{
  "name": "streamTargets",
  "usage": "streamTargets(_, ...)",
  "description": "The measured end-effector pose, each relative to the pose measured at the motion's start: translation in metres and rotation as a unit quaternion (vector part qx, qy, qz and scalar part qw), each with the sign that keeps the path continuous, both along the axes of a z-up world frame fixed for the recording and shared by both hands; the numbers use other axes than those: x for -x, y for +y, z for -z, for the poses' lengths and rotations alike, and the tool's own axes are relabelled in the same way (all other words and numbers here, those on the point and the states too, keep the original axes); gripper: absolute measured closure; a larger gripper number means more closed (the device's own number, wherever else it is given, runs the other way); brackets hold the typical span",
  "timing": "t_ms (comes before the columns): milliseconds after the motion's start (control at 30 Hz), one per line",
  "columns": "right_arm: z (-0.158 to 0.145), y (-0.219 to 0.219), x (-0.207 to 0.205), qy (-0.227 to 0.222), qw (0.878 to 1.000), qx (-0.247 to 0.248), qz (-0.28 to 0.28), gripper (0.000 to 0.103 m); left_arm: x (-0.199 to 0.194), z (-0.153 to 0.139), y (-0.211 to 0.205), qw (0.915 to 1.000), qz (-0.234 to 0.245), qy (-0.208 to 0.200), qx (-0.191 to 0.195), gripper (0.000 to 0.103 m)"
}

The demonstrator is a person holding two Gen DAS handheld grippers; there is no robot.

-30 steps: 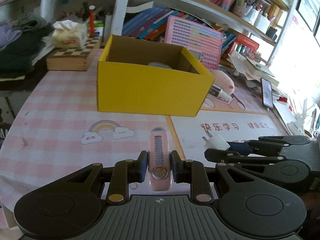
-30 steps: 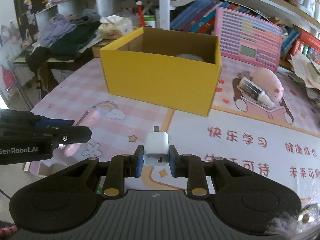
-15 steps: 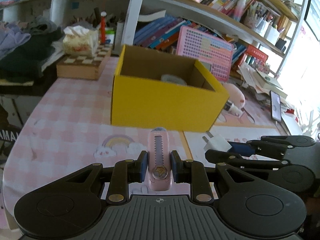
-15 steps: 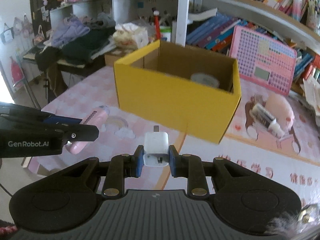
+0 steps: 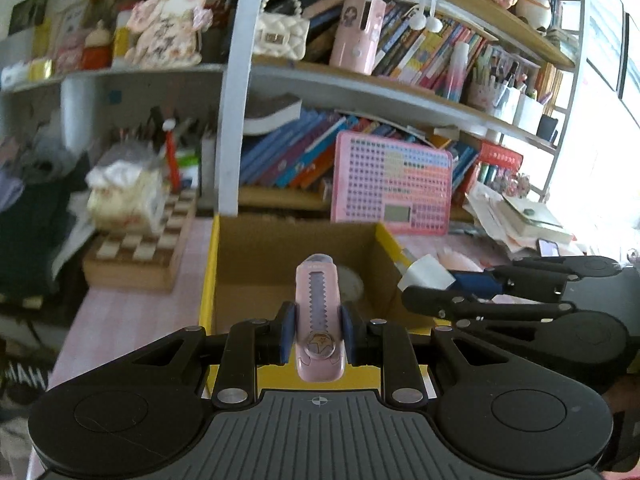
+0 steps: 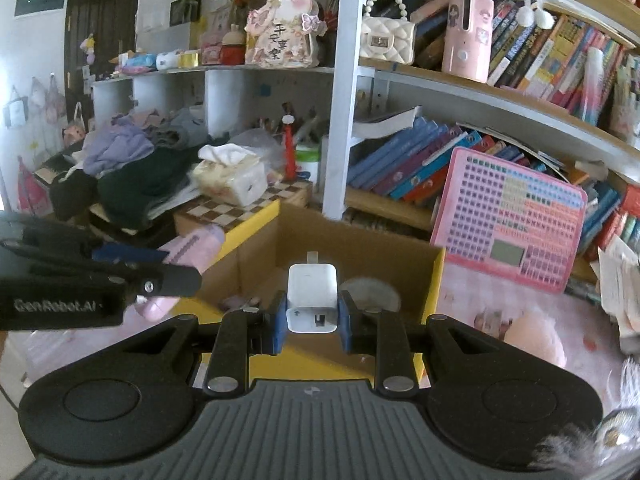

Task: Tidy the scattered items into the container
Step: 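Open both tools over the yellow box to drop the stapler and charger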

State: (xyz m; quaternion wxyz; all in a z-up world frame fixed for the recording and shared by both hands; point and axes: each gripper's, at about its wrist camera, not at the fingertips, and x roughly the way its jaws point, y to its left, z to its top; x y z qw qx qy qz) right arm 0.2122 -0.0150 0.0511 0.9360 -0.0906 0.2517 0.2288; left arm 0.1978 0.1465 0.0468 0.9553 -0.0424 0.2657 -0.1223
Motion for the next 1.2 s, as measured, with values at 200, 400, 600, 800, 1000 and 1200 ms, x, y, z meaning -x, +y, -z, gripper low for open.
streamTargets(200, 0.008, 0.004, -0.064, 0.029, 0.999, 0.016, -0.012, 0.079, -0.062, 0.005, -0.005, 0.9992, 0.010, 0.027, -0.027, 0.080)
streamTargets(400, 0.035, 0.017, -0.143, 0.078, 0.992, 0.090, -0.037, 0.079, -0.141, 0.026, -0.025, 0.9916, 0.022, 0.097, -0.083, 0.080)
streamTargets(600, 0.076, 0.032, -0.197, 0.137, 0.975, 0.169, -0.045, 0.079, -0.193, 0.061, -0.037, 0.9778, 0.018, 0.173, -0.117, 0.080)
streamTargets(800, 0.085, 0.037, -0.208, 0.160, 0.970, 0.172, -0.056, 0.078, -0.209, 0.078, -0.038, 0.9723, 0.000, 0.205, -0.112, 0.080)
streamTargets(1000, 0.079, 0.032, -0.211, 0.151, 0.976, 0.151, -0.051, 0.067, -0.209, 0.075, -0.038, 0.9746, -0.009, 0.196, -0.108, 0.073)
streamTargets(1200, 0.059, 0.023, -0.194, 0.127, 0.984, 0.115, -0.045, 0.063, -0.192, 0.057, -0.035, 0.9826, -0.009, 0.158, -0.098, 0.070)
